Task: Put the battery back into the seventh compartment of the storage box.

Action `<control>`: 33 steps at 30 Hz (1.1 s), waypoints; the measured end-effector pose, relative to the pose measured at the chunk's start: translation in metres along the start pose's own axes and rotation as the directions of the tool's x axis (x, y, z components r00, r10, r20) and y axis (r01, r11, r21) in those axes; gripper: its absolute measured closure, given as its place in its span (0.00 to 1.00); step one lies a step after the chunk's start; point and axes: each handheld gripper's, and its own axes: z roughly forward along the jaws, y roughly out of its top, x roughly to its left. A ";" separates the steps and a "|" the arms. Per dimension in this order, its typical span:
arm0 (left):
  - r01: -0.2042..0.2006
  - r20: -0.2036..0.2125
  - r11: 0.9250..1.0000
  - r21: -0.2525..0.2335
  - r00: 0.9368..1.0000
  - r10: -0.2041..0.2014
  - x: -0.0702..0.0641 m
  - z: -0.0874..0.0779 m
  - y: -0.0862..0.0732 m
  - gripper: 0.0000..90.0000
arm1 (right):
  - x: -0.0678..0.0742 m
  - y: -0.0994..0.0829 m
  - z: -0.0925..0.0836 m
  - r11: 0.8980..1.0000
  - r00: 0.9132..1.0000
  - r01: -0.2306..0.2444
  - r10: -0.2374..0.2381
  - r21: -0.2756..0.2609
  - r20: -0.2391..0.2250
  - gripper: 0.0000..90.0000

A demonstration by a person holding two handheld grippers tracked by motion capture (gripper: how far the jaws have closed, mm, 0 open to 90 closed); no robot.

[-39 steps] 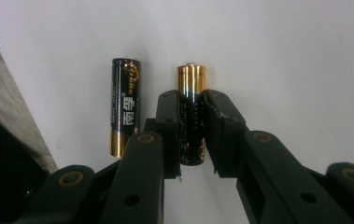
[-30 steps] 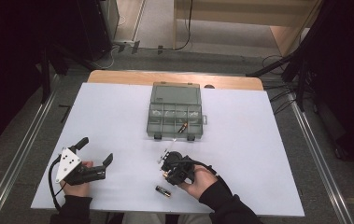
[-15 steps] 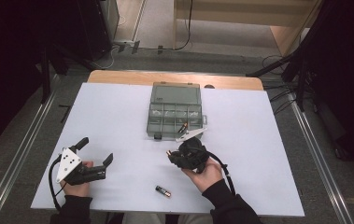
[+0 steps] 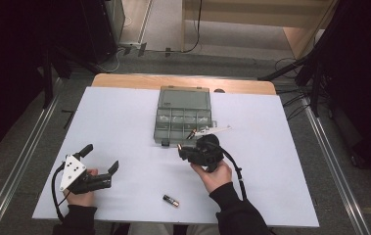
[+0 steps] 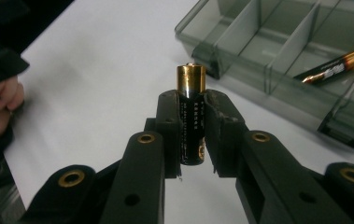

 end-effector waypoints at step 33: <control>-0.008 0.005 1.000 -0.004 1.000 0.008 -0.001 0.001 0.001 0.00 | -0.052 0.031 0.033 0.926 0.928 -0.356 0.366 -0.129 0.068 0.85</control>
